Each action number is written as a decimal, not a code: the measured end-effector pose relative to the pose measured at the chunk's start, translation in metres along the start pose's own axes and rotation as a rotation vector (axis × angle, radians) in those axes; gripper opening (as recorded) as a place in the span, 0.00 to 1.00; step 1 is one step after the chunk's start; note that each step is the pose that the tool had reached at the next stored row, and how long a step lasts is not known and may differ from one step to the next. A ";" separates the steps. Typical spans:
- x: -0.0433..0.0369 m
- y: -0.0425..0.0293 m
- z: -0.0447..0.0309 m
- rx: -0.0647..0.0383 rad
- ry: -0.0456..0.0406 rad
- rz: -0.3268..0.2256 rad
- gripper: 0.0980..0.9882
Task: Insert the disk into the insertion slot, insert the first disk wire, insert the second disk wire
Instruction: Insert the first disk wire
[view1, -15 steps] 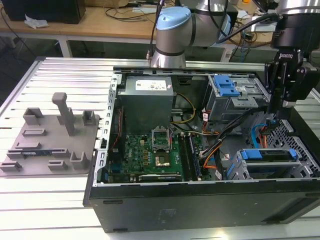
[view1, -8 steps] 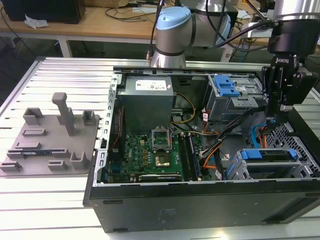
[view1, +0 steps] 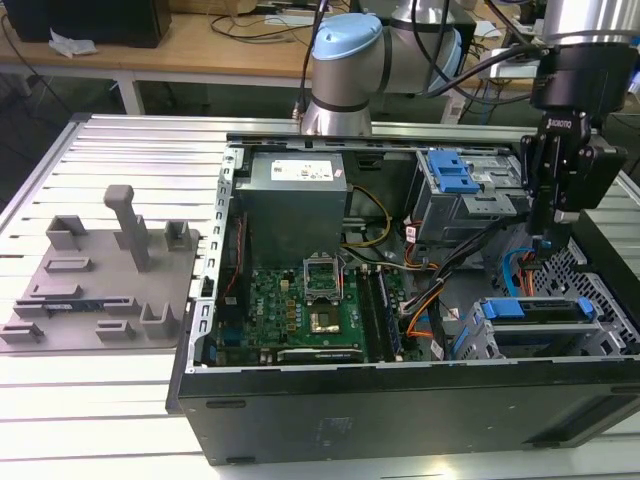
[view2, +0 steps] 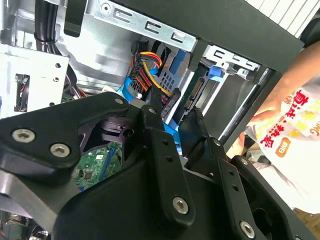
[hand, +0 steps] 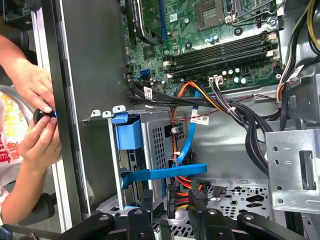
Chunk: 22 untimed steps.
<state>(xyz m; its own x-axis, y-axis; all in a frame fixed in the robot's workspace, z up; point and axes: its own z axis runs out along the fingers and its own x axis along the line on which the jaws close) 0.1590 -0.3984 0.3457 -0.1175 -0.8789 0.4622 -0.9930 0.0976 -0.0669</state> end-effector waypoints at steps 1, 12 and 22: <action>-0.0001 0.0000 0.0002 0.000 0.0009 0.000 0.36; -0.0015 -0.0002 0.0028 0.001 0.0153 0.001 0.26; -0.0021 -0.0003 0.0043 -0.001 0.0165 0.005 0.26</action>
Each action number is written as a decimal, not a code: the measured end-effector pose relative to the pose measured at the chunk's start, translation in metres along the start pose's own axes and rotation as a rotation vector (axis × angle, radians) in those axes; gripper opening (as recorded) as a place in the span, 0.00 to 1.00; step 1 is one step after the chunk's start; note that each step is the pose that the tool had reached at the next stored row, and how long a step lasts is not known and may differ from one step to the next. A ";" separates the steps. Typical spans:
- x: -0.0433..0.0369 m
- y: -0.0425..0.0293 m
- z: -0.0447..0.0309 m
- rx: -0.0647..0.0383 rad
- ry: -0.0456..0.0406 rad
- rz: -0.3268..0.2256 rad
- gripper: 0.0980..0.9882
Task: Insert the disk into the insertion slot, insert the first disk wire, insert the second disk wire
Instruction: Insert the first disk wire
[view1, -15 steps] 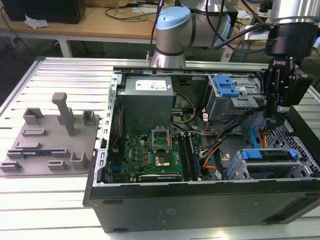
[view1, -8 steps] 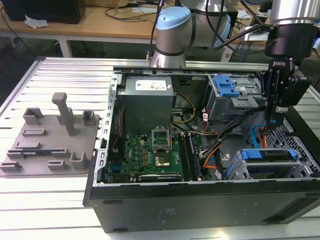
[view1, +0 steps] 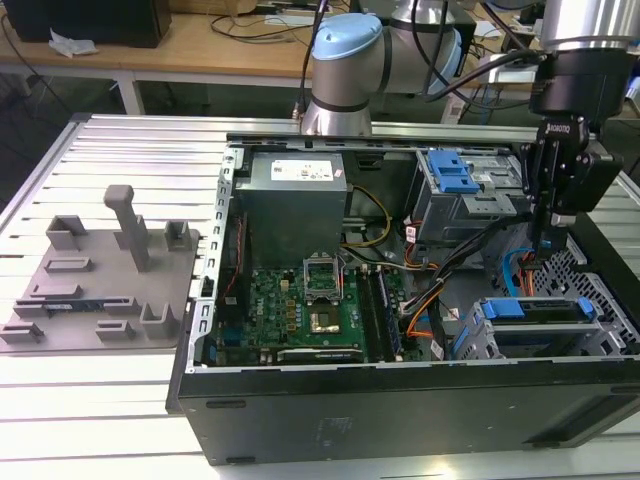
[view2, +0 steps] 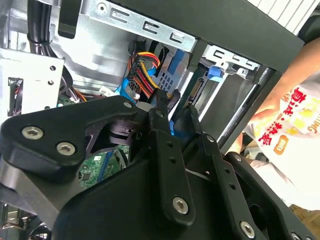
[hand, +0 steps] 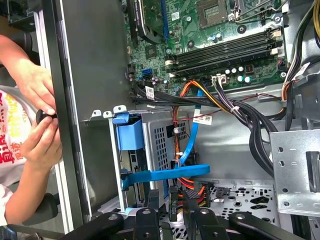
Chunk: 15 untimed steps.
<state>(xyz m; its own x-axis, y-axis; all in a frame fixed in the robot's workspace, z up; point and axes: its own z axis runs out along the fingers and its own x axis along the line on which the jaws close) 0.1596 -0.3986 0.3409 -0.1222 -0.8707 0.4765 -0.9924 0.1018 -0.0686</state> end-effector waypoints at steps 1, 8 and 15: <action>-0.0001 -0.0003 0.0002 0.000 0.0007 0.000 0.26; -0.0004 -0.0007 0.0007 0.000 0.0013 0.001 0.26; -0.0005 -0.0015 0.0009 0.000 0.0025 0.001 0.07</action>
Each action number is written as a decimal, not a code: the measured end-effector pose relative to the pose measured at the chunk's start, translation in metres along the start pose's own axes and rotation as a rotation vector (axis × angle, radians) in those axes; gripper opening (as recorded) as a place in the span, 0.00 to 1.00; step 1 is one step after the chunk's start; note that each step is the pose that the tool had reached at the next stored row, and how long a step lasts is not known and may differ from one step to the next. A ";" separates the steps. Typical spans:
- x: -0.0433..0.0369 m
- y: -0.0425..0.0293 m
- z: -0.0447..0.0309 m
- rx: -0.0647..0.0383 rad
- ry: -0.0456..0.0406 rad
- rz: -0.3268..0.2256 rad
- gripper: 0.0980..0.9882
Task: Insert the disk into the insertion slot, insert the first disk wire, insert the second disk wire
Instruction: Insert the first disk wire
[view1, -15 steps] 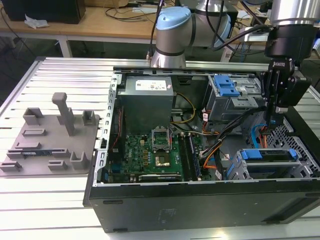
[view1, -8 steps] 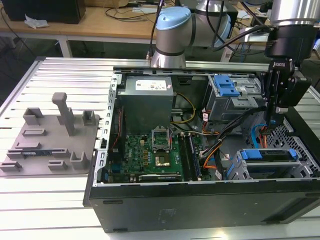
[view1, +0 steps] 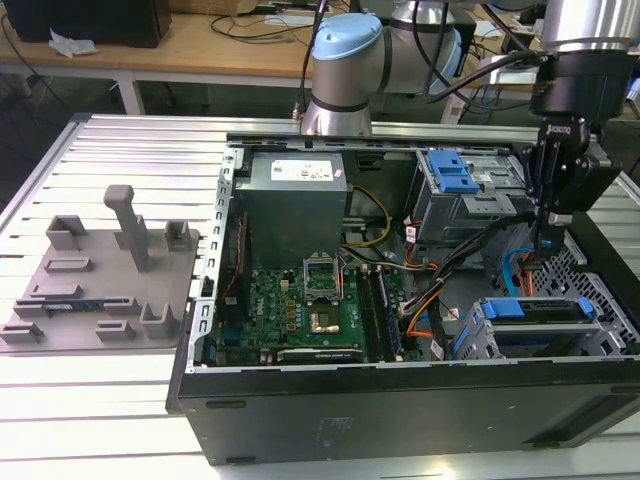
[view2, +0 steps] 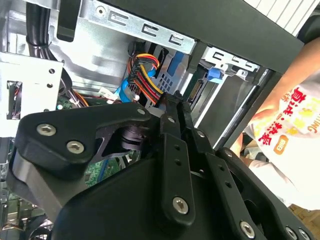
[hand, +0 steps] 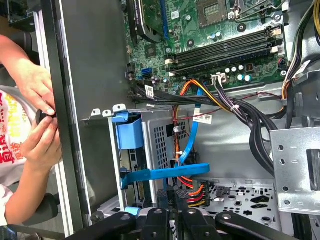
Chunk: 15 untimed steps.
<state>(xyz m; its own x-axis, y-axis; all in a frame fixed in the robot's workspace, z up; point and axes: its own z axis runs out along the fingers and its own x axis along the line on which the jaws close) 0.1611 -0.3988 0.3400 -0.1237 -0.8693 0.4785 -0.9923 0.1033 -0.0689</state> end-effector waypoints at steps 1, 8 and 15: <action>0.0000 0.0000 0.0000 0.000 0.0005 0.000 0.07; 0.0112 -0.0014 0.0027 -0.004 -0.0323 0.000 0.07; 0.0221 -0.0028 0.0003 -0.008 -0.0795 -0.003 0.07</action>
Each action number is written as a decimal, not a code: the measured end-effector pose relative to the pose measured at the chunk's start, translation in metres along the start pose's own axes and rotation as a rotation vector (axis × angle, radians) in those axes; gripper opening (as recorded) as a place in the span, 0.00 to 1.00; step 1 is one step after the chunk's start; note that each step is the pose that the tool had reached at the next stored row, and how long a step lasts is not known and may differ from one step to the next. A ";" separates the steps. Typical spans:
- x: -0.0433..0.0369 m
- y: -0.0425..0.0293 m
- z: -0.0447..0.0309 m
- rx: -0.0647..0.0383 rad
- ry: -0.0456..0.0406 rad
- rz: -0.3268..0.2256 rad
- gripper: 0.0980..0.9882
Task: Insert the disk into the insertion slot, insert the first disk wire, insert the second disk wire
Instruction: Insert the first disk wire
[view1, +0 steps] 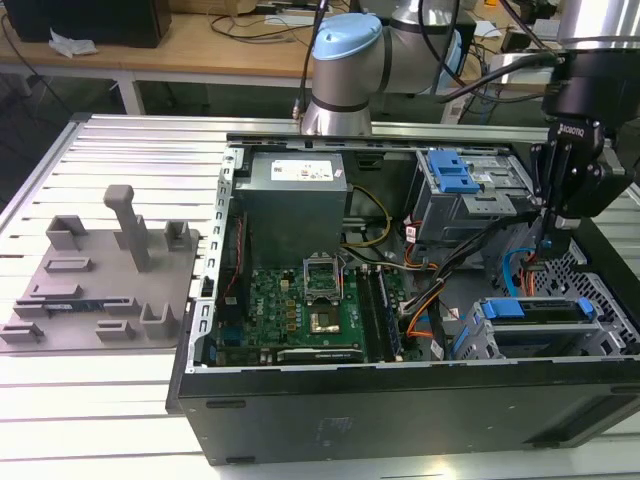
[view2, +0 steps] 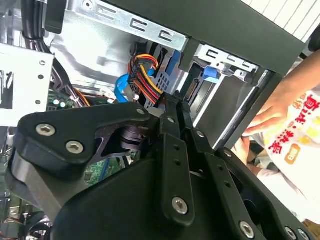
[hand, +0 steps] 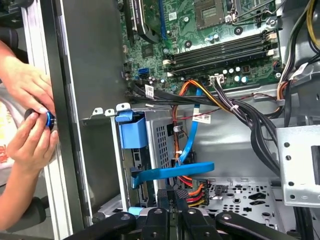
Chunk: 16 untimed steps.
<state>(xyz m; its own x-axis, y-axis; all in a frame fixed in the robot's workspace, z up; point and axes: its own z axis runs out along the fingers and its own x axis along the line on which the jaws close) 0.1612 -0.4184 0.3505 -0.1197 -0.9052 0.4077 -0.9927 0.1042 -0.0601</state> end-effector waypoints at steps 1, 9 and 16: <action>0.0009 -0.0001 0.0004 -0.001 -0.0037 -0.003 0.07; 0.0172 -0.0020 0.0078 -0.015 -0.1295 -0.005 0.07; 0.0274 -0.0070 0.0125 -0.024 -0.1569 -0.007 0.07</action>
<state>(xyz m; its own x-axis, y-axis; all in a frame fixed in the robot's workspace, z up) 0.1650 -0.4490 0.3506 -0.1113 -0.9590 0.2606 -0.9938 0.1057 -0.0354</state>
